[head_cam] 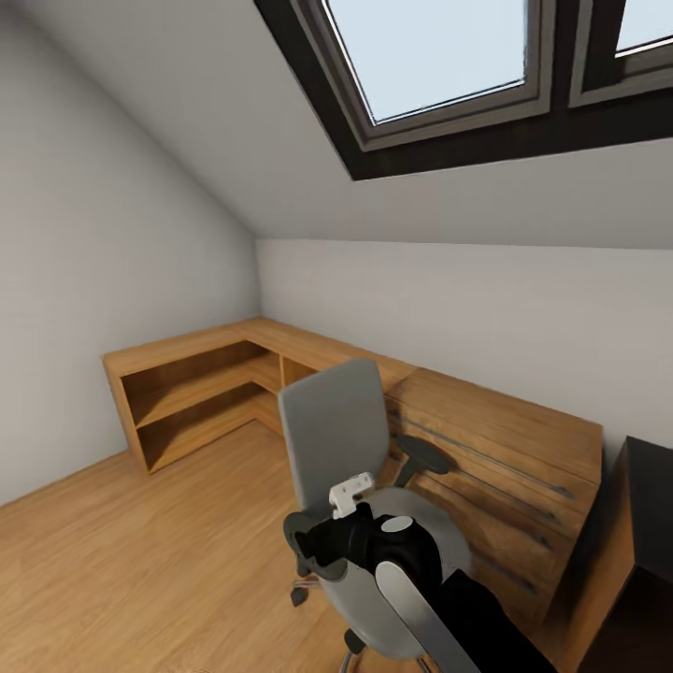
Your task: In the bedroom, organize the workspace by keeping the computer under the desk, ensuring the monitor is on the desk, placing the keyboard on the desk next to the monitor, placing the mouse on the desk next to the keyboard, moving the folder from the swivel chair onto the desk next to the mouse, stacking the notebook on top of the folder with the pen on top of the notebook, and positioning the swivel chair next to the desk.
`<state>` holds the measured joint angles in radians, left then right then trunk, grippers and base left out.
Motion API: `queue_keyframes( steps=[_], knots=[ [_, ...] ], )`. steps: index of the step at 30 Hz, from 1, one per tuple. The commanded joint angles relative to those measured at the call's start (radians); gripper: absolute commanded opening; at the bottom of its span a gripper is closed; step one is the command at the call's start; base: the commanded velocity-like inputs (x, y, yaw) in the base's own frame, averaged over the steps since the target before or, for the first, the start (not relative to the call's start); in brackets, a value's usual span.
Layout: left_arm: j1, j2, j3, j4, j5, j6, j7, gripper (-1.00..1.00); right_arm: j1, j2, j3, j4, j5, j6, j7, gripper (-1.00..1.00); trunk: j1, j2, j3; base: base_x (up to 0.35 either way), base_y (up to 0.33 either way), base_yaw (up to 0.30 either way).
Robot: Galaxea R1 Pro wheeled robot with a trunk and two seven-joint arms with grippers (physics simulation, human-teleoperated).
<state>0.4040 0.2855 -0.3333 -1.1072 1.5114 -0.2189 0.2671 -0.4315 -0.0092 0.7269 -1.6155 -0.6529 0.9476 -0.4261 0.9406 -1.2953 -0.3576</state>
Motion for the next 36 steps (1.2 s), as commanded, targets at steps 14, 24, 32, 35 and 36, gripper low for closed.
queue_keyframes(
  steps=[14, 24, 32, 35, 36],
  knots=[
    [-0.001, 0.001, -0.004, -0.001, 0.007, -0.009, 0.003, 1.0, -0.001, -0.001, 0.002, -0.001, -0.01, 0.003, -0.011, 1.0, 0.0, -0.001, -0.001, 0.0, 0.0, 0.279],
    [-0.001, 0.001, -0.004, 0.0, 0.007, -0.009, 0.003, 1.0, -0.001, -0.003, 0.001, -0.001, -0.01, 0.004, -0.011, 1.0, 0.0, -0.001, -0.001, 0.046, 0.027, 0.279],
    [-0.001, 0.001, -0.005, -0.001, 0.0, -0.009, 0.003, 1.0, -0.001, -0.004, 0.0, -0.001, -0.01, 0.005, -0.011, 1.0, 0.0, -0.001, -0.001, 0.07, 0.044, 0.279],
    [-0.001, 0.0, -0.006, -0.002, -0.002, -0.008, 0.003, 1.0, -0.001, -0.005, 0.0, -0.001, -0.01, 0.005, -0.011, 1.0, 0.0, -0.001, -0.001, 0.022, 0.013, 0.279],
    [-0.001, 0.0, -0.006, -0.002, -0.003, -0.007, 0.003, 1.0, -0.001, -0.005, -0.001, -0.001, -0.01, 0.005, -0.011, 1.0, 0.0, -0.001, -0.001, 0.015, 0.009, 0.279]
  ],
)
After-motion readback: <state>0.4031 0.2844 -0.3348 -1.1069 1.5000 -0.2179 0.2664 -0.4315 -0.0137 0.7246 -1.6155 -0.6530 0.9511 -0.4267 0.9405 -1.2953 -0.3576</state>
